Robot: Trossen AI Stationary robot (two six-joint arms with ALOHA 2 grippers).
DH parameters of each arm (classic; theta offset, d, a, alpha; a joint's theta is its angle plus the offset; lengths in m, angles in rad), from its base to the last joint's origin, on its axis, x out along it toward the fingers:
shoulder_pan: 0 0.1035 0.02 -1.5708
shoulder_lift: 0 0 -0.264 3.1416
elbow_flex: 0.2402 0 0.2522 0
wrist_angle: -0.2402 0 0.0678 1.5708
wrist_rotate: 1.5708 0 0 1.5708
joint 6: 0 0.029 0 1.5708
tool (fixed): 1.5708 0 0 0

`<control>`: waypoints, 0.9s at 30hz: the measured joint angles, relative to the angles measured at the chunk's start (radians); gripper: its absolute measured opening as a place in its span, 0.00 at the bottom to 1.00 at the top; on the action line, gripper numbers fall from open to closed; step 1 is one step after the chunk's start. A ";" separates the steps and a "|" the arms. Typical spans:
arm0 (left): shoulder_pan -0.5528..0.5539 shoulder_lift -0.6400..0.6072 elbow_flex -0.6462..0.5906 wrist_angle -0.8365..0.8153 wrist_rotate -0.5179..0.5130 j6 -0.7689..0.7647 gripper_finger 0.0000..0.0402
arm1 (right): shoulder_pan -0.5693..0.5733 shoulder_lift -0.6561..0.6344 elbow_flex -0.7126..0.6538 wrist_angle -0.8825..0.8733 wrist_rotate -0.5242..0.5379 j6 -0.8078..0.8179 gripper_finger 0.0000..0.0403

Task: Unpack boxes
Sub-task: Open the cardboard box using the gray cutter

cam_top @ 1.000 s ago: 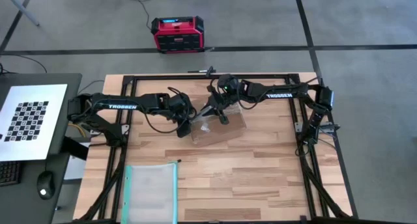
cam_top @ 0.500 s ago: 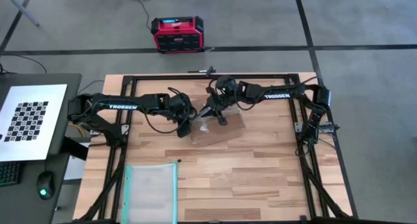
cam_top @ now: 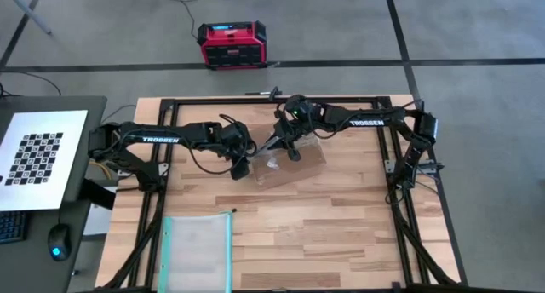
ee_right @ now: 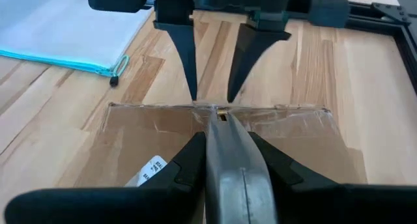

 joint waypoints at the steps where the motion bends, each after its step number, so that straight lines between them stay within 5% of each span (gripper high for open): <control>1: 0.000 0.000 0.000 0.001 -0.002 0.000 0.36 | 0.000 0.000 0.000 0.000 0.000 0.000 0.18; 12: 0.005 0.000 -0.001 0.148 -0.009 0.028 0.36 | 0.001 0.004 0.036 -0.028 0.006 -0.007 0.18; 27: 0.013 -0.005 -0.191 0.375 0.001 0.004 0.36 | -0.003 0.004 0.048 -0.076 0.011 -0.028 0.18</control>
